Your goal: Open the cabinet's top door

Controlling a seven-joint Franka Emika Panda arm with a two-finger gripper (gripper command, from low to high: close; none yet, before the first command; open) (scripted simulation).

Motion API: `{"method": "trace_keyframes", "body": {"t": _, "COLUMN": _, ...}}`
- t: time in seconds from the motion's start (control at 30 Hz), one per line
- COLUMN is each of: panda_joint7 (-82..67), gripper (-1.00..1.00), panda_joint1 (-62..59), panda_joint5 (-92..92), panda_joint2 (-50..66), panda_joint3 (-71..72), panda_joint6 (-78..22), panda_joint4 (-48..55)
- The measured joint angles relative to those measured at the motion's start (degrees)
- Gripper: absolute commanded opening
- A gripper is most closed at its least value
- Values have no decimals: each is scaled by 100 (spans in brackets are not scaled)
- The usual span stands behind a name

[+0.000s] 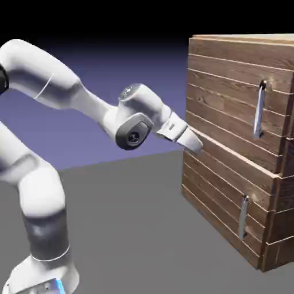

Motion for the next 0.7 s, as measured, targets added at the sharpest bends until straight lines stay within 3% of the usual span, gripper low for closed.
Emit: {"method": "trace_keyframes", "body": {"t": 0.7, "panda_joint7": 3743, "gripper": 100, "panda_joint1": 1849, "panda_joint5": -5233, "panda_joint2": -737, "panda_joint3": -2128, "panda_joint6": -85, "panda_joint4": 1131}}
